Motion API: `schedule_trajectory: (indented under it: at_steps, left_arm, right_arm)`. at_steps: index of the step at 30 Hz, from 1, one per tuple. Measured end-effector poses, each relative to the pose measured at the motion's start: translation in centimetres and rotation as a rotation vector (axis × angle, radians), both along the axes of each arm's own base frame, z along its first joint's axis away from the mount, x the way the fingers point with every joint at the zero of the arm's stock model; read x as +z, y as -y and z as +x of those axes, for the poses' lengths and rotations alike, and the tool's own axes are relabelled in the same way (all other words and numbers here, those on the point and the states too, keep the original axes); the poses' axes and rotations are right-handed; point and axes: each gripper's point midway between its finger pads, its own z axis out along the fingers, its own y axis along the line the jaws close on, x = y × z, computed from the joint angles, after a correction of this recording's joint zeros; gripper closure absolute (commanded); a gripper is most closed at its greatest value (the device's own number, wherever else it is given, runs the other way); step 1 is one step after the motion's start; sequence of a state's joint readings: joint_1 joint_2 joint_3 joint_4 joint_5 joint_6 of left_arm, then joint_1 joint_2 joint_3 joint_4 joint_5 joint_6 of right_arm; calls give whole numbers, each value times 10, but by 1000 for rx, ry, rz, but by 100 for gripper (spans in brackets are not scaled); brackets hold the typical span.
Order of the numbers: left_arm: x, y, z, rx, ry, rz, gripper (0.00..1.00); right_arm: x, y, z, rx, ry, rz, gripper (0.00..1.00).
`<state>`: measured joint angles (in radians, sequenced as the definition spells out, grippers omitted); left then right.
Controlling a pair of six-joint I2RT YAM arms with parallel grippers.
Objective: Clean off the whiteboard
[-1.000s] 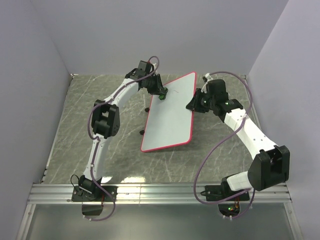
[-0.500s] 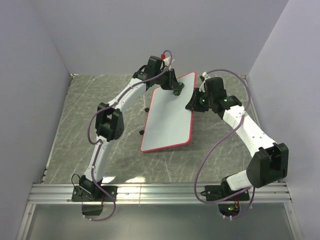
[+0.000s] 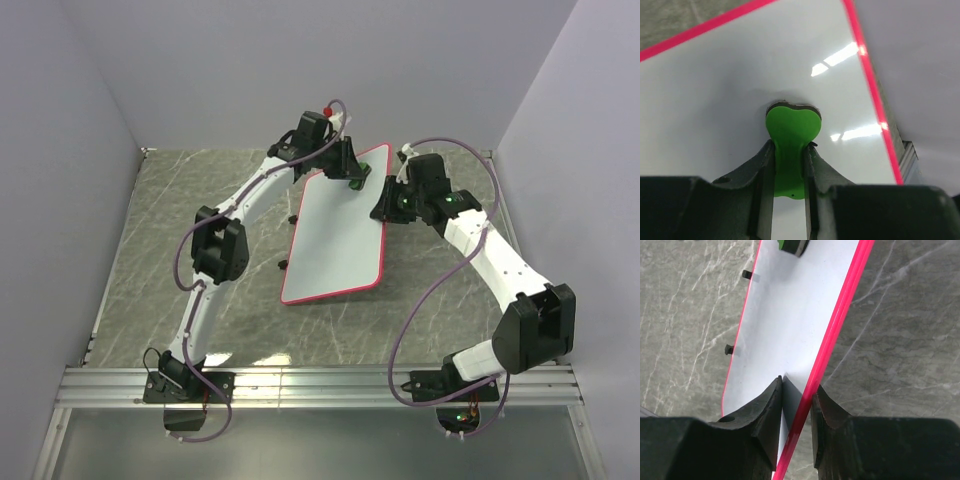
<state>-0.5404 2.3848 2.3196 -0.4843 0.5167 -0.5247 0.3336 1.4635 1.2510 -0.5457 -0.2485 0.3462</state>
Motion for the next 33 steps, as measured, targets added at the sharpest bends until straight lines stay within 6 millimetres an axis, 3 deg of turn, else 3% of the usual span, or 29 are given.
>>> schedule_trajectory:
  at_steps: [7, 11, 17, 21, 24, 26, 27, 29, 30, 33]
  left_arm:
    - [-36, -45, 28, 133, -61, 81, 100]
    - [-56, -76, 31, 200, -110, 132, 100]
    - [-46, -125, 36, 303, -134, 158, 100]
    - [-27, -178, 41, 408, -123, 166, 100]
    - [-21, -226, 39, 492, -120, 189, 100]
    - [-24, -253, 32, 540, -131, 211, 100]
    - [-28, -264, 26, 558, -144, 224, 100]
    - [-39, -278, 13, 577, -165, 252, 100]
    - [-45, -284, 4, 583, -187, 267, 100]
    - [-62, -296, -17, 594, -236, 291, 100]
  right_arm:
    - [0, -8, 1, 18, 21, 8, 100]
    - [1, -10, 2, 22, 29, 13, 100]
    - [1, -33, 7, 80, 43, 60, 100]
    - [-1, -51, 2, 126, 22, 89, 100]
    - [0, -57, -2, 143, 17, 91, 89]
    - [0, -57, -3, 142, 11, 92, 77]
    - [0, -57, -3, 140, 9, 92, 63]
    - [-1, -56, -5, 143, 3, 83, 52]
    - [-5, -57, -12, 155, -23, 75, 42]
    - [-15, -61, -32, 194, -88, 51, 32]
